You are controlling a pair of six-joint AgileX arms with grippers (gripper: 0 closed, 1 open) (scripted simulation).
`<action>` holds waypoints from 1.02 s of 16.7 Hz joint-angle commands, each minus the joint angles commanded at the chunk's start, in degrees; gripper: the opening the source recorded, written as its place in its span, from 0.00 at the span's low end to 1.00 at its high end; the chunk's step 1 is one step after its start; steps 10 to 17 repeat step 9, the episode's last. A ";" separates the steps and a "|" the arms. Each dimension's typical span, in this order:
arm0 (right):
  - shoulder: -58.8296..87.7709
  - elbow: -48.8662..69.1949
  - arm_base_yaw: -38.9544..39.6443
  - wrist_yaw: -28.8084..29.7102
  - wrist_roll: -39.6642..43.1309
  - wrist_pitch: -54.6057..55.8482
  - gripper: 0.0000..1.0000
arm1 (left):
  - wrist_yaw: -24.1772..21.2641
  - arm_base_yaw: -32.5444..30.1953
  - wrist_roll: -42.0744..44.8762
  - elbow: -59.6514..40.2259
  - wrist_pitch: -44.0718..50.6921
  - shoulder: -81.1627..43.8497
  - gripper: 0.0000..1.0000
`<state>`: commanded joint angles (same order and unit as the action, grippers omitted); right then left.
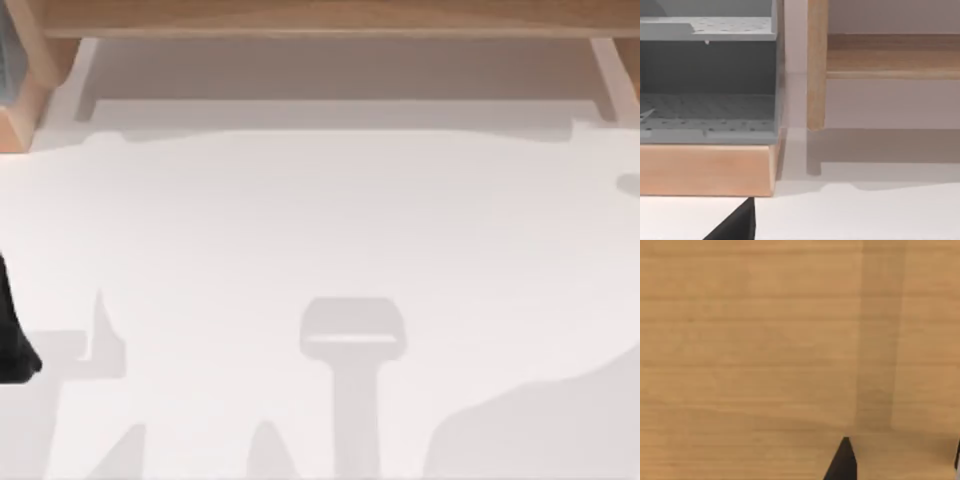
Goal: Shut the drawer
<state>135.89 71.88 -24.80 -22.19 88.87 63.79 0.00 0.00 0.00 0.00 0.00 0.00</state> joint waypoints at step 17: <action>0.00 0.00 0.00 0.00 0.00 0.00 1.00 | 0.00 0.00 0.00 0.00 0.00 0.00 1.00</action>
